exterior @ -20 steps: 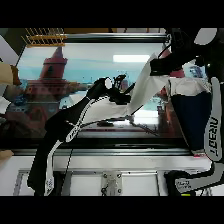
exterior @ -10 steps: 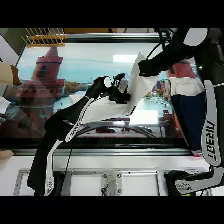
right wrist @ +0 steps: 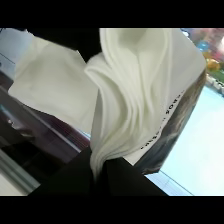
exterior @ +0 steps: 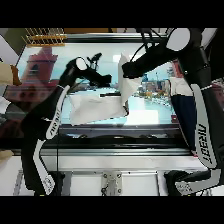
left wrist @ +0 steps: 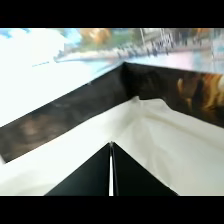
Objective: Fold the clothes and pants, and hang the long-sleeved shirts on hangers.
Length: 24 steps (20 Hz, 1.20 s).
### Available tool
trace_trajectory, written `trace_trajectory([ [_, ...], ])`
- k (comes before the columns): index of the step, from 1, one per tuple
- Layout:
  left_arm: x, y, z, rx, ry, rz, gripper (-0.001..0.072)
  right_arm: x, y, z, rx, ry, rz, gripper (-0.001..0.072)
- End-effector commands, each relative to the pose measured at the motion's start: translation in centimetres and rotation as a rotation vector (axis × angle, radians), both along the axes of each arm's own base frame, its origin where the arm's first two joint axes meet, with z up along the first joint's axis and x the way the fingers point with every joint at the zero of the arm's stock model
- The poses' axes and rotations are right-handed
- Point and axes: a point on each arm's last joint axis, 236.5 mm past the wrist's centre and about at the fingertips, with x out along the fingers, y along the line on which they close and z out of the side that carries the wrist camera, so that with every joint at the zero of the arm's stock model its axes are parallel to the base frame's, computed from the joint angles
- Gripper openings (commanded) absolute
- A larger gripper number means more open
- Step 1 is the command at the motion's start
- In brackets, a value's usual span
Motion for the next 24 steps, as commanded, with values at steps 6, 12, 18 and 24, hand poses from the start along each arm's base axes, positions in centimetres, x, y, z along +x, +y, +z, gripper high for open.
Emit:
trace_trajectory([
  [6, 1.8, 13.9, 12.7, -0.019, -0.172, 0.212, 0.0006, -2.2, 11.7, -5.2, 0.106, 0.064, 0.175, 0.0011],
  [12, -0.6, 20.5, 18.1, 0.006, -0.231, 0.288, 0.0006, -4.2, 19.4, -12.9, 0.101, 0.097, 0.264, 0.0012],
  [18, -1.7, 22.8, 20.6, 0.013, -0.271, 0.328, 0.0006, -5.1, 27.3, -17.4, 0.208, 0.026, 0.252, 0.0490],
  [24, -2.1, 23.7, 21.1, 0.061, -0.295, 0.341, 0.0006, -0.9, 23.4, -10.4, 0.313, -0.047, 0.156, 0.0656],
])
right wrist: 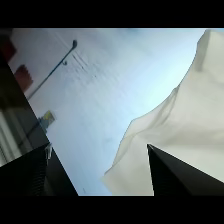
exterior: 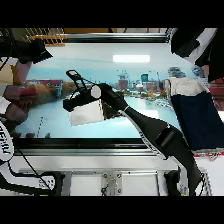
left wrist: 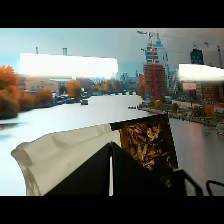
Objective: Fold the clothes and pants, and hang the long-sleeved shirts on hangers.
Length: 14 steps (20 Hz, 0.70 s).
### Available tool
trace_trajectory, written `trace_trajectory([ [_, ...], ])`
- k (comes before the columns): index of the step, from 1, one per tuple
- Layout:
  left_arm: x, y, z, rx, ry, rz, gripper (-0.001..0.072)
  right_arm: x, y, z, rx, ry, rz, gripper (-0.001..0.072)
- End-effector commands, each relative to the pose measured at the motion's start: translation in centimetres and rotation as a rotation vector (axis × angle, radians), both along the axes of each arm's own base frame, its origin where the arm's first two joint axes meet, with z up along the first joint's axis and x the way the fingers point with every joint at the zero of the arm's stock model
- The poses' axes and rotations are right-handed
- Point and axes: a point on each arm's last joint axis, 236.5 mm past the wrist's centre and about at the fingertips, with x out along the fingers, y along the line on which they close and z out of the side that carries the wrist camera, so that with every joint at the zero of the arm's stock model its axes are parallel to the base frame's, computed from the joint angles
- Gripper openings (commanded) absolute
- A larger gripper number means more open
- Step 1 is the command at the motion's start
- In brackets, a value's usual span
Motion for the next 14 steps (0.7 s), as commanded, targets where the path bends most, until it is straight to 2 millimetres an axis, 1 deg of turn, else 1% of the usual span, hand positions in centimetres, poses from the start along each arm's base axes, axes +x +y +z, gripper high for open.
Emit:
trace_trajectory([
  [1, -0.6, 1.6, 0.2, 0.071, -0.012, 0.034, 0.0006, 3.2, -5.1, 3.1, 0.016, -0.025, -0.076, 0.0657],
  [2, -1.0, 2.0, -0.3, 0.088, -0.010, 0.053, 0.0006, 3.8, -8.0, 2.9, -0.015, -0.015, -0.089, 0.0657],
  [3, -1.8, 2.3, -1.0, 0.095, 0.001, 0.065, 0.0006, 4.2, -11.4, 2.1, -0.055, 0.012, -0.104, 0.0657],
  [5, -4.0, 2.0, -3.8, 0.089, 0.061, 0.071, 0.0006, 4.9, -19.6, -1.0, -0.148, 0.120, -0.185, 0.0658],
  [7, -5.9, 0.7, -6.7, 0.089, 0.103, 0.050, 0.0006, 5.1, -27.0, -4.5, -0.198, 0.263, -0.284, 0.0658],
  [9, -7.5, -1.0, -9.3, 0.085, 0.131, 0.030, 0.0006, 5.0, -32.4, -7.8, -0.214, 0.400, -0.373, 0.0663],
  [10, -8.1, -1.9, -10.3, 0.084, 0.138, 0.017, 0.0006, 5.1, -34.2, -9.1, -0.214, 0.446, -0.406, 0.0664],
  [11, -8.6, -2.9, -11.1, 0.083, 0.147, 0.001, 0.0006, 5.3, -35.5, -10.4, -0.208, 0.486, -0.435, 0.0664],
  [12, -9.0, -3.7, -11.8, 0.084, 0.155, -0.015, 0.0006, 5.4, -35.9, -11.3, -0.195, 0.519, -0.448, 0.0664],
  [13, -9.6, -4.5, -12.4, 0.086, 0.168, -0.036, 0.0006, 5.4, -35.6, -12.2, -0.177, 0.551, -0.454, 0.0664],
  [14, -9.9, -5.2, -12.8, 0.087, 0.179, -0.054, 0.0006, 5.4, -34.9, -12.9, -0.154, 0.574, -0.442, 0.0663],
])
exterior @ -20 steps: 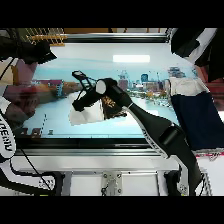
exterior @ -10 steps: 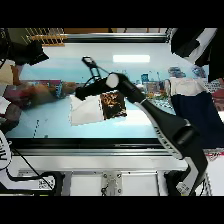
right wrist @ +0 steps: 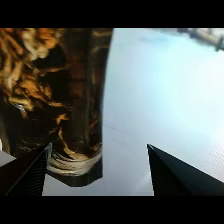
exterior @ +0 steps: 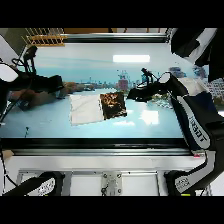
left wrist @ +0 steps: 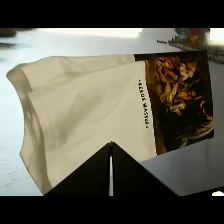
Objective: Fold the clothes and pants, and hang the long-sleeved shirts on hangers.
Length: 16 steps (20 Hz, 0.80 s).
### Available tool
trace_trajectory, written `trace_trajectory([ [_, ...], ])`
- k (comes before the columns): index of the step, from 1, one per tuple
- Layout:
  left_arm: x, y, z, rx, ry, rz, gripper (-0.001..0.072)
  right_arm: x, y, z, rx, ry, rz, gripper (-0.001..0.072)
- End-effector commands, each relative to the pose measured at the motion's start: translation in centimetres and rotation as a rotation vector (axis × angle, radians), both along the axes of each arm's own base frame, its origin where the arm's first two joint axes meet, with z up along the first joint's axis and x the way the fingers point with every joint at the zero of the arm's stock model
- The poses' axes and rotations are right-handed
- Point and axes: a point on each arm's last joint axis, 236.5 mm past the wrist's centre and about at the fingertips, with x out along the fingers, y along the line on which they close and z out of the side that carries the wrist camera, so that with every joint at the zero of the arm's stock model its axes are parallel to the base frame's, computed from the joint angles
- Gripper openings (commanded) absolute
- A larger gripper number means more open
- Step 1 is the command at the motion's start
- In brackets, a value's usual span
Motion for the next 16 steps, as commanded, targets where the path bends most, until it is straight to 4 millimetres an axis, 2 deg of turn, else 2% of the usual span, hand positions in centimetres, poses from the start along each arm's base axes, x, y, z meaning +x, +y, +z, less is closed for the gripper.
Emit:
trace_trajectory([
  [1, -1.6, -2.5, -2.1, 0.004, 0.025, -0.054, 0.0006, -0.7, -0.4, -2.9, 0.081, 0.105, -0.038, 0.0660],
  [6, -1.3, -4.3, -1.6, 0.002, -0.011, -0.085, 0.0007, -1.1, 5.7, -4.7, 0.132, 0.107, 0.017, 0.0658],
  [10, -1.4, -4.4, -1.6, 0.002, -0.008, -0.088, 0.0006, -1.6, 11.4, -4.3, 0.198, 0.100, 0.067, 0.0650],
  [11, -1.4, -4.4, -1.7, 0.002, -0.005, -0.089, 0.0006, -1.4, 12.6, -4.0, 0.215, 0.076, 0.078, 0.0525],
  [12, -1.5, -4.4, -1.7, 0.002, -0.001, -0.091, 0.0006, -1.1, 13.7, -3.3, 0.237, 0.037, 0.091, 0.0341],
  [13, -1.6, -4.4, -1.8, 0.002, 0.002, -0.093, 0.0007, -0.6, 14.7, -2.8, 0.258, 0.005, 0.086, 0.0213],
  [14, -1.7, -4.4, -1.8, 0.002, 0.005, -0.094, 0.0006, -0.2, 15.3, -2.2, 0.276, -0.027, 0.089, 0.0047],
  [15, -1.8, -4.4, -1.8, 0.002, 0.009, -0.095, 0.0006, 0.0, 15.6, -1.8, 0.279, -0.044, 0.092, 0.0011],
  [16, -1.9, -4.4, -1.9, 0.002, 0.015, -0.098, 0.0006, 0.4, 15.4, -1.2, 0.271, -0.063, 0.098, 0.0011],
])
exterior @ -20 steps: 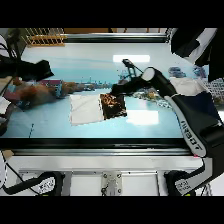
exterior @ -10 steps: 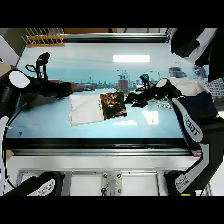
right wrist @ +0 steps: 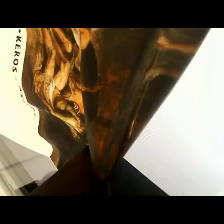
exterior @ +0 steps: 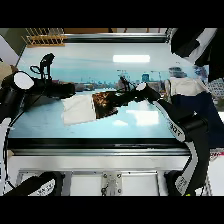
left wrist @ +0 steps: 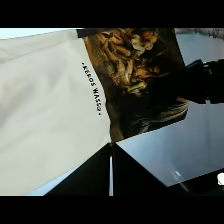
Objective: Fold the clothes and pants, and hang the long-sleeved shirts on hangers.
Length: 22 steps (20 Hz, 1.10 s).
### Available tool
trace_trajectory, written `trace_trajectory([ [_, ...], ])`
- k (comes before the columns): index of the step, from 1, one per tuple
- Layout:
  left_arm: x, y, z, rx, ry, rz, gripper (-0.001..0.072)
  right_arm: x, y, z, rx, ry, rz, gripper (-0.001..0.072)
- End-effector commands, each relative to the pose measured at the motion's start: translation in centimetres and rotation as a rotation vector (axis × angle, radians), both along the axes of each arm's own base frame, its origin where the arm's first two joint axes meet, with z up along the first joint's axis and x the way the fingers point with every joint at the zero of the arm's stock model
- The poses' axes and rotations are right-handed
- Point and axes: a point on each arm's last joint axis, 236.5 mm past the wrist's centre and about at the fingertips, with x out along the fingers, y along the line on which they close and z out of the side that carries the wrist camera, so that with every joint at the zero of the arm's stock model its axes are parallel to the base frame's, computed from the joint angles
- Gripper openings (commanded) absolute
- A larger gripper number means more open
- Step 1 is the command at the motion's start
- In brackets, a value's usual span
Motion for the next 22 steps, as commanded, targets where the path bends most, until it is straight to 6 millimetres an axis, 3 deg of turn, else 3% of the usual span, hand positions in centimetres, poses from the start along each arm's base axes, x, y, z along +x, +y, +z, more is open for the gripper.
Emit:
trace_trajectory([
  [1, -0.5, -0.1, -0.2, 0.001, 0.021, -0.009, 0.0006, 1.7, 0.6, 2.7, 0.019, -0.092, -0.015, 0.0011],
  [3, -0.7, -0.1, -0.3, 0.003, 0.030, -0.013, 0.0006, 3.9, -3.5, 5.6, -0.046, -0.156, -0.078, 0.0011],
  [5, -0.7, -0.1, -0.3, 0.003, 0.030, -0.013, 0.0007, 6.3, -11.4, 9.4, -0.174, -0.227, -0.194, 0.0011],
  [7, -0.7, -0.1, -0.3, 0.002, 0.030, -0.013, 0.0006, 7.0, -20.7, 13.3, -0.310, -0.270, -0.330, 0.0011],
  [10, -0.7, -0.1, -0.3, 0.003, 0.029, -0.013, 0.0006, 5.1, -34.0, 18.8, -0.477, -0.304, -0.547, 0.0011],
  [13, -0.7, -0.1, -0.3, 0.003, 0.029, -0.013, 0.0006, 0.0, -45.1, 22.8, -0.595, -0.265, -0.783, 0.0011],
  [15, -0.7, -0.1, -0.3, 0.003, 0.029, -0.013, 0.0006, -3.8, -49.5, 24.0, -0.619, -0.211, -0.881, 0.0011],
  [19, -0.8, -0.2, -0.3, 0.002, 0.031, -0.015, 0.0007, -10.3, -54.7, 23.8, -0.650, -0.086, -1.085, 0.0011],
  [22, -0.8, -0.2, -0.4, 0.003, 0.034, -0.016, 0.0007, -14.1, -53.9, 21.0, -0.646, 0.028, -1.110, 0.0011],
])
